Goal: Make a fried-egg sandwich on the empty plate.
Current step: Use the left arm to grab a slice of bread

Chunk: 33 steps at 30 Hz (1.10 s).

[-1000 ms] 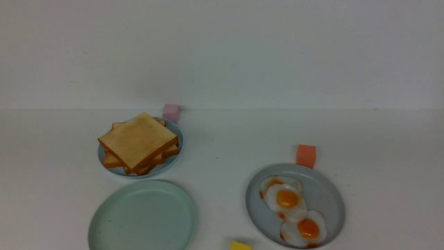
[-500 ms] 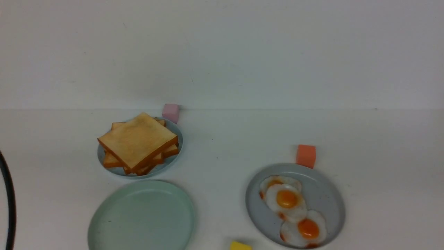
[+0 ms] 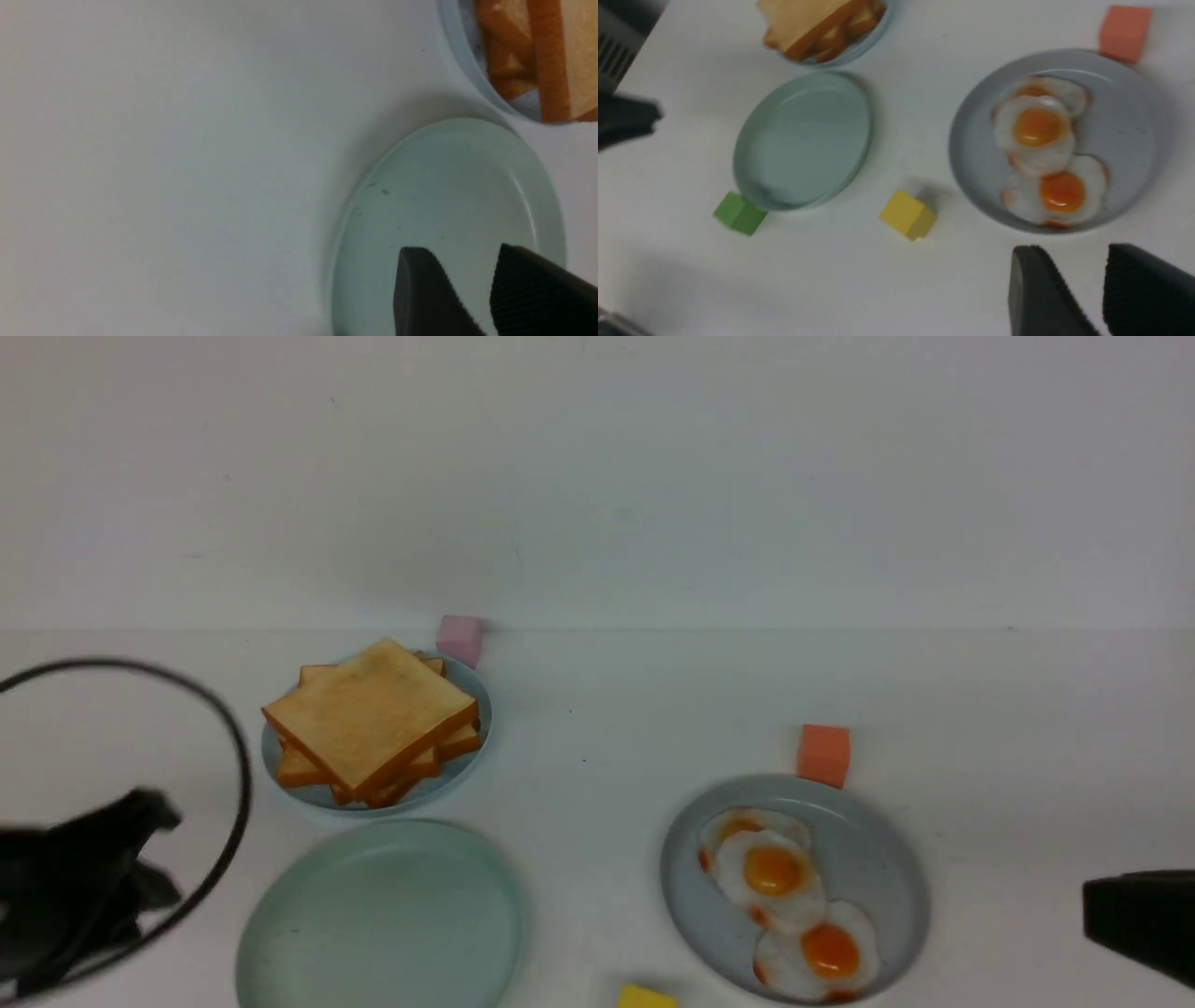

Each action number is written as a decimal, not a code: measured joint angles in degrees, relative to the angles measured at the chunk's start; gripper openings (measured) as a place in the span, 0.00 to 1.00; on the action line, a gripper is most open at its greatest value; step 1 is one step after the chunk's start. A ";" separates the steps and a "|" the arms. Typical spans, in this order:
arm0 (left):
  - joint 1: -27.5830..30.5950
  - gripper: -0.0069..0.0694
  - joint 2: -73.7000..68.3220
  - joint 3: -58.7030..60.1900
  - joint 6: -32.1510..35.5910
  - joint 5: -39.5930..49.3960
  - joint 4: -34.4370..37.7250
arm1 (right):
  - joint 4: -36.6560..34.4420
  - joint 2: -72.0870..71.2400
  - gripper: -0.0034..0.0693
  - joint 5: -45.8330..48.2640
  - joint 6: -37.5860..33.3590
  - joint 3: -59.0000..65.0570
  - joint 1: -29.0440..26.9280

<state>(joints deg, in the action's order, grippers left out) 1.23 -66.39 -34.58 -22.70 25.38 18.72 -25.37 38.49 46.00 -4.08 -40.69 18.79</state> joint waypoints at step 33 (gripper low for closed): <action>8.65 0.63 -47.86 -51.47 24.57 19.39 12.64 | -1.48 0.00 0.38 -5.91 2.48 0.00 1.15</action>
<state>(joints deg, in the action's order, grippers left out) 9.88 -114.25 -86.05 1.87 44.77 31.37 -26.85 38.49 40.09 -1.60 -40.69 19.94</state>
